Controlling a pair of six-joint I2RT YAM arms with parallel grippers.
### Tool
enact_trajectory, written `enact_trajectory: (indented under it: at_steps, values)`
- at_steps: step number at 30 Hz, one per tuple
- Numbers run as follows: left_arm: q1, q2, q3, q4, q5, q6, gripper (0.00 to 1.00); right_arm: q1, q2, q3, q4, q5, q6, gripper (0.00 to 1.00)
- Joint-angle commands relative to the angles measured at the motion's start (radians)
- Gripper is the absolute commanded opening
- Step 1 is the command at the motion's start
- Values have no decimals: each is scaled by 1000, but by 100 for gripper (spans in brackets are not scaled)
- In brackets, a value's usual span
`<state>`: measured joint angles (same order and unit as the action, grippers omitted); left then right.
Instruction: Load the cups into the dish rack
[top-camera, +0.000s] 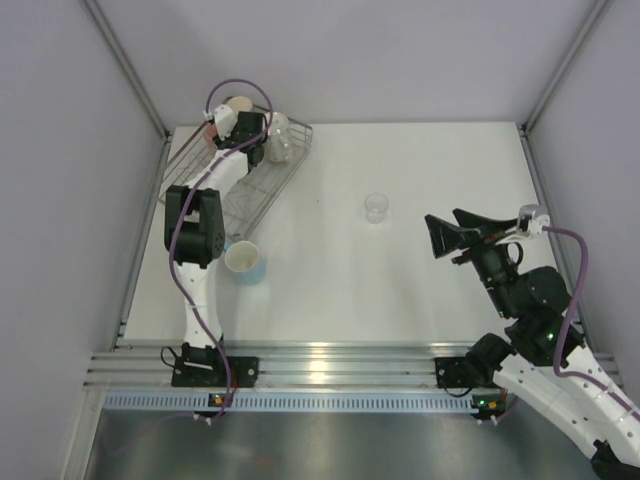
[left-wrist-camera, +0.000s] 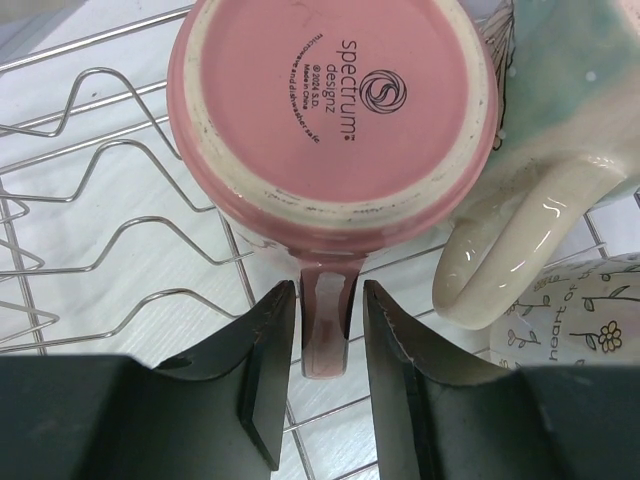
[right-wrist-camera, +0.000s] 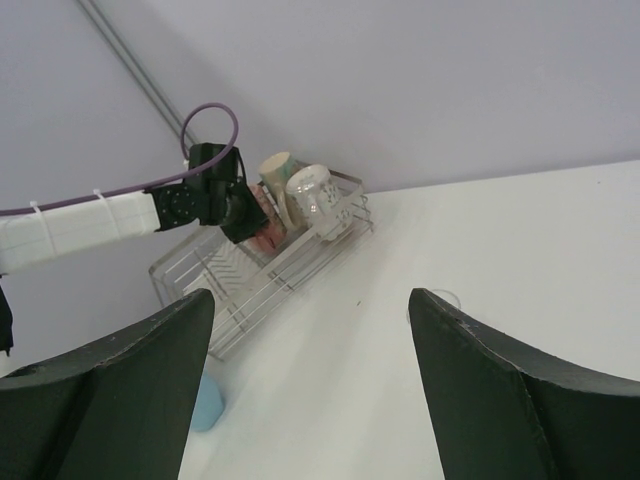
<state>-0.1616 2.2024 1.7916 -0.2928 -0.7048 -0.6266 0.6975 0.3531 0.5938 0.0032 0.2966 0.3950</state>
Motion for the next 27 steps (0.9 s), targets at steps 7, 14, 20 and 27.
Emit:
enact_trajectory:
  at_steps: [7, 14, 20, 27]
  values:
    - [-6, -72, 25, 44, -19, 36, 40, 7, -14, 3, 11, 10, 1, 80]
    - [-32, -134, 6, 46, -68, 103, 47, 8, -16, 12, 0, -1, 16, 80]
    - [-70, -202, -11, 44, -61, 180, 50, 7, -16, 46, -81, 16, 5, 80]
    - [-102, -368, -127, 43, 14, 277, 53, 7, -13, 89, -213, 13, 11, 80]
